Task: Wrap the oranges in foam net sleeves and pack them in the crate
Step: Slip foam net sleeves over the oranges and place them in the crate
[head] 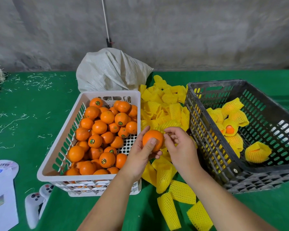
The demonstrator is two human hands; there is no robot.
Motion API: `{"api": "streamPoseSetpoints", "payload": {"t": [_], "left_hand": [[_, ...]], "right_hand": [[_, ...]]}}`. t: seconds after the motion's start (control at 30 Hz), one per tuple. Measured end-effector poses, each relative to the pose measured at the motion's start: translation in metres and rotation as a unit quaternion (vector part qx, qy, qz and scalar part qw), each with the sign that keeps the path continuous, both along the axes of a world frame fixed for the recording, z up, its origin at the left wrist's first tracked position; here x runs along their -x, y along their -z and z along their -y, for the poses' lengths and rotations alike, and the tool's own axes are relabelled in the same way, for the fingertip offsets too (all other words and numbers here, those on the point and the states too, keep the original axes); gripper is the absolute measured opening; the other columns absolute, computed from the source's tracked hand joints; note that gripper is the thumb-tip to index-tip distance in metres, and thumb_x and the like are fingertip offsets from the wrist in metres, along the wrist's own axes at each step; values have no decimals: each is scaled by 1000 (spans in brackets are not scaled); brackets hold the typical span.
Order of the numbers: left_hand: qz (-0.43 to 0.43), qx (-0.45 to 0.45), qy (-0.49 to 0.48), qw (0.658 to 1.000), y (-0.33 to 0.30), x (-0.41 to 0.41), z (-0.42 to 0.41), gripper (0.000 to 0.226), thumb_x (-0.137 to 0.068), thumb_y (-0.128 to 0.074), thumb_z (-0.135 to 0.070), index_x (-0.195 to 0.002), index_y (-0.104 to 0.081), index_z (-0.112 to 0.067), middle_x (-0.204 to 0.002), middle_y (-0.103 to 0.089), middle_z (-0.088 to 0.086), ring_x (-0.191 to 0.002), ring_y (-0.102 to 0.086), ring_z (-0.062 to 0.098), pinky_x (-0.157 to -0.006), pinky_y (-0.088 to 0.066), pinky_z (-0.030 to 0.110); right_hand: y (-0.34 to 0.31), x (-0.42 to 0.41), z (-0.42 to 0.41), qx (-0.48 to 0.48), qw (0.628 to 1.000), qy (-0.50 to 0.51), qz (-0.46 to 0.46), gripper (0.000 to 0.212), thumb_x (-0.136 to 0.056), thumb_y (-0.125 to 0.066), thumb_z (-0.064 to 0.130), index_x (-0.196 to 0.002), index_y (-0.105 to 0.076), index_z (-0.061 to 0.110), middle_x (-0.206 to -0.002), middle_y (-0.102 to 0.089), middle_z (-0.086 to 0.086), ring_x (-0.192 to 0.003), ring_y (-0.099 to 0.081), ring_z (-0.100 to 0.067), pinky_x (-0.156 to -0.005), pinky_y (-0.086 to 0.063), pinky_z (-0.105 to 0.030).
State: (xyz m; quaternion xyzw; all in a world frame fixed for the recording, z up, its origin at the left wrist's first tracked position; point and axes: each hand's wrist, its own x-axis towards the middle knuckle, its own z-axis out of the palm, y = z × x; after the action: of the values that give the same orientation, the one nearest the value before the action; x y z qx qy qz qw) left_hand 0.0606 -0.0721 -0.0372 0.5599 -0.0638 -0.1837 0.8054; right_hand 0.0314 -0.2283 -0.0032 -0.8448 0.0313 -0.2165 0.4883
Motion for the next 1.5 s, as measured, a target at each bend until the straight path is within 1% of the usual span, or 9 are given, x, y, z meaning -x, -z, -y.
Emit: {"api": "streamPoseSetpoints", "payload": {"t": [0.17,0.27,0.47,0.6,0.77,1.0,1.1,1.27,1.5], "left_hand": [[38,-52,30,997,2,2,-2,91,-80,-85,-59,-154,-33,-57,-147,-54,-4,-124,-66,15,-104,-55,37],[18,-24,46,998,5,-1,-7,88,-80,-79,-29,-154,-37,-51,-138,-55,7,-106,-68,14,-95,-53,32],[35,-59,-1,998,3,3,1,76,-81,-87,-53,-146,-47,-50,-136,-63,3,-117,-70,21,-93,-58,33],[26,-45,-13,999,2,0,1,83,-88,-82,-46,-156,-35,-38,-141,-63,7,-129,-65,25,-105,-56,45],[13,-20,42,999,-2,2,-5,91,-87,-82,-32,-160,-27,-40,-148,-60,8,-130,-64,26,-108,-54,45],[37,-53,39,997,-4,5,-1,88,-87,-85,-20,-159,-35,-28,-108,-75,3,-83,-66,22,-78,-59,33],[69,-77,11,995,-5,7,3,78,-77,-91,-28,-144,-51,-29,-113,-68,3,-84,-65,19,-68,-56,30],[48,-19,-78,996,-5,8,8,64,-85,-83,-19,-134,-43,-24,-101,-74,-2,-85,-70,21,-70,-61,35],[2,13,43,999,-8,6,-5,95,-77,-79,-26,-157,-28,-34,-141,-61,18,-115,-68,38,-87,-59,48]], "right_hand": [[-7,7,-5,77,994,-5,83,15,-99,-64,13,-112,-70,18,-108,-62,12,-102,-58,1,-82,-49,-13],[-9,5,-7,102,991,-39,83,22,-99,-62,5,-117,-70,14,-115,-62,6,-105,-57,-2,-87,-46,-12],[-20,-2,6,121,990,-64,43,28,-97,-61,2,-120,-70,16,-116,-64,4,-101,-55,-1,-84,-44,-8],[-20,2,-1,154,978,-114,78,27,-95,-63,-1,-116,-71,13,-113,-63,1,-105,-59,-10,-86,-49,-18],[-19,3,7,77,988,-133,19,37,-93,-69,5,-127,-67,19,-121,-51,6,-106,-52,0,-89,-44,-10],[-29,0,28,70,988,-135,-4,28,-96,-62,-1,-118,-72,14,-116,-61,4,-111,-58,-7,-94,-51,-24],[-33,4,27,99,986,-131,14,24,-96,-62,-1,-112,-73,13,-109,-62,4,-103,-59,-8,-87,-50,-23],[-31,13,9,133,974,-169,75,24,-94,-66,3,-115,-71,14,-112,-61,2,-104,-58,-11,-87,-48,-18],[-2,12,12,67,986,-153,-32,54,-96,-60,5,-147,-52,22,-138,-44,10,-128,-46,-3,-106,-47,-33]]}}
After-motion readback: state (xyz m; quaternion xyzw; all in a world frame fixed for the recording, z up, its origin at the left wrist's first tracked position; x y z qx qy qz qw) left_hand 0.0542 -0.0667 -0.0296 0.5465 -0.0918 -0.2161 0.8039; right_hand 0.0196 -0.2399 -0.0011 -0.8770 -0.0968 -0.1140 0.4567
